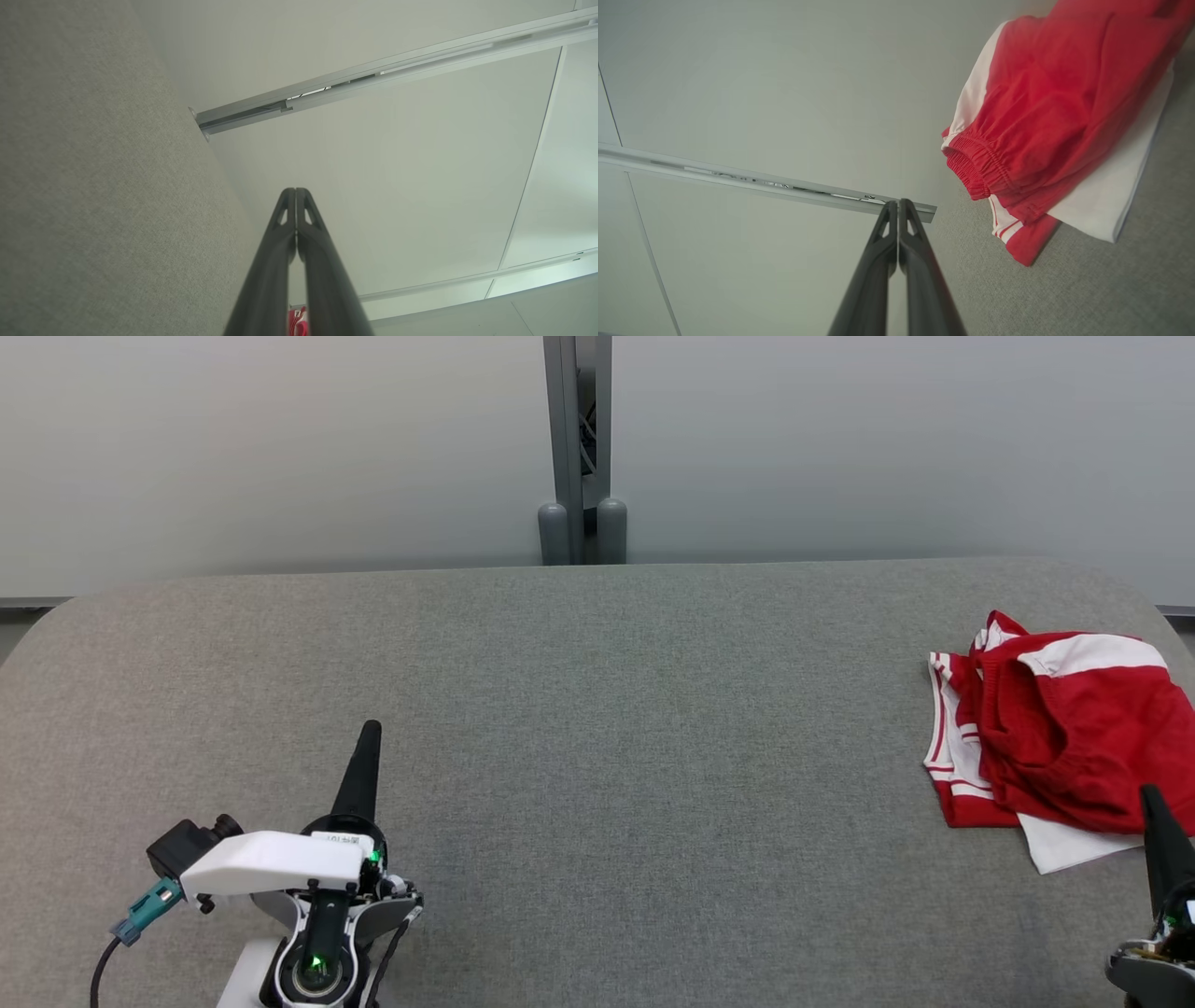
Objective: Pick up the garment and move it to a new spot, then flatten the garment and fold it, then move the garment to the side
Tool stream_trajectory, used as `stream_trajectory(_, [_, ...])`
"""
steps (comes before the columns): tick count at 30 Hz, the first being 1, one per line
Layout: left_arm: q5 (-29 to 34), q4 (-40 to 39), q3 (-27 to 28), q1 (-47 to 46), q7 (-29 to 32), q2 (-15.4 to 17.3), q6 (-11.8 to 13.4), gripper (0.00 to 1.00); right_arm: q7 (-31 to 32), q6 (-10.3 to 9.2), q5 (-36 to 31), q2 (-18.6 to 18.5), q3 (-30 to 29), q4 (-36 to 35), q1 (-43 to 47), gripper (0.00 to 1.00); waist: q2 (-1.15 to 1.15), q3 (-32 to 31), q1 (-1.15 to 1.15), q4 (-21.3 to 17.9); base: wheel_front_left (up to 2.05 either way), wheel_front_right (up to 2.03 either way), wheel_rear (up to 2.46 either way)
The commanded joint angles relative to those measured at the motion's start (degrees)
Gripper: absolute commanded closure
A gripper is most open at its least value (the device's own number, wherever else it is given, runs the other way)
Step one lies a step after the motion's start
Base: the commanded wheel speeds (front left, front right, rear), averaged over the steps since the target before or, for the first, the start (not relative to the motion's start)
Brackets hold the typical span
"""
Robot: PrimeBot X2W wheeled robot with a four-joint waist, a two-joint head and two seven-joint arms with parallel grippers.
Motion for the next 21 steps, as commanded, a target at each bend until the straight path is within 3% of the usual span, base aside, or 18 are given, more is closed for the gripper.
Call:
stream_trajectory(1, [-1.1,0.0,0.0,-1.7,0.3,0.3,-0.6,1.00,0.5,0.00,1.4,-0.6,-0.5,-0.2,-1.0,1.00,0.00,0.0,0.00,-0.1,0.00,0.00,0.00])
stream_trajectory(21, [-8.9,1.7,-0.4,-3.8,1.7,0.4,-1.4,1.00,3.6,0.00,10.2,-0.7,-2.8,0.6,-1.9,1.00,0.00,0.1,0.00,-1.1,0.00,0.00,0.00])
